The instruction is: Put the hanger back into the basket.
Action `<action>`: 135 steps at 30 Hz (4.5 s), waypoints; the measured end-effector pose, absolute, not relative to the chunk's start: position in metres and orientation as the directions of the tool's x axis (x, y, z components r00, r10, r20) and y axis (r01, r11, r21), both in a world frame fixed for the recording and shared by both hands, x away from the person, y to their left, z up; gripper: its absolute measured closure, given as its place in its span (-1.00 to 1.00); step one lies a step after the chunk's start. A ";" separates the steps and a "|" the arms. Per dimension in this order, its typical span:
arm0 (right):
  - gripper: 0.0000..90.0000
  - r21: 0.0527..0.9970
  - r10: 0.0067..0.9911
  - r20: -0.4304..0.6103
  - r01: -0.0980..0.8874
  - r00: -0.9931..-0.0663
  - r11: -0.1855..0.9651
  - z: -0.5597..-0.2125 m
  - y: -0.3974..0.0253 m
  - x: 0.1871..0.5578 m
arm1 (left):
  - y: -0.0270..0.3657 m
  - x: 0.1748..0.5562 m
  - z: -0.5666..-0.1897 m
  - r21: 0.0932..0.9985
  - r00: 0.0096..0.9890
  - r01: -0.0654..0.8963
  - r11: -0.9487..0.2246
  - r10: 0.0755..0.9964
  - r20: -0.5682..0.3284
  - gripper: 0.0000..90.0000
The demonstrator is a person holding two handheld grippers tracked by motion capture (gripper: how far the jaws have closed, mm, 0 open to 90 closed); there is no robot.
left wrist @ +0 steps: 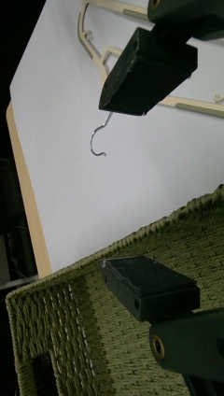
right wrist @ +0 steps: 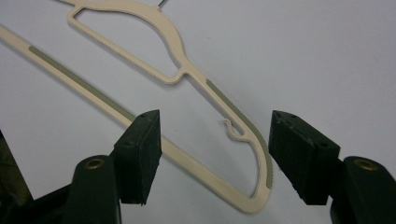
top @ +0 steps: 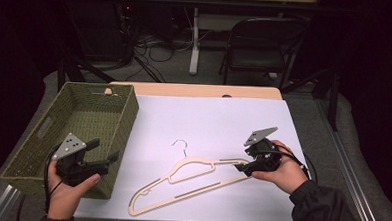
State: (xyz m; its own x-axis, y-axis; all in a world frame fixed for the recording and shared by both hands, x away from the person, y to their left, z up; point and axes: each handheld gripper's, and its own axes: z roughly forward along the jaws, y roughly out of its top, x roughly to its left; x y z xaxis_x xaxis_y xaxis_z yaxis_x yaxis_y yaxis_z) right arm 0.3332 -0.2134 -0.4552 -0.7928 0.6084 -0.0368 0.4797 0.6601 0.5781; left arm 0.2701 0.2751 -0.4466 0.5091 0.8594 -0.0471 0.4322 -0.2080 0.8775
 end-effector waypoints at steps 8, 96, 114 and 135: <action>-0.14 0.523 0.586 -0.051 0.479 -0.808 0.705 -0.439 -0.202 0.346 | 0.277 0.269 -0.446 0.879 0.510 0.431 -0.206 0.859 -0.048 -0.55; 0.48 0.195 0.129 -0.058 0.116 -0.990 0.974 -0.495 -0.029 0.376 | 0.264 0.266 -0.445 0.884 0.554 0.409 -0.228 0.832 -0.042 -0.52; 0.54 0.146 0.097 -0.014 0.094 -0.995 0.985 -0.513 -0.026 0.371 | 0.263 0.267 -0.448 0.880 0.554 0.415 -0.231 0.831 -0.043 -0.52; 0.62 0.093 0.065 -0.011 0.064 -0.998 0.994 -0.522 -0.027 0.368 | 0.252 0.268 -0.452 0.874 0.580 0.419 -0.247 0.813 -0.048 -0.52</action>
State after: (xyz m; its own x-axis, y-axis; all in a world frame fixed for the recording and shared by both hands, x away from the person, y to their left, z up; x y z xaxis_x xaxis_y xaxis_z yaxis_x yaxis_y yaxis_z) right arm 0.3684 -0.0267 -0.5220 -0.9978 0.0651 -0.0110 0.0638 0.9937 0.0925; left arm 0.2681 0.2516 -0.4518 0.5797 0.8134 -0.0478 0.4186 -0.2469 0.8740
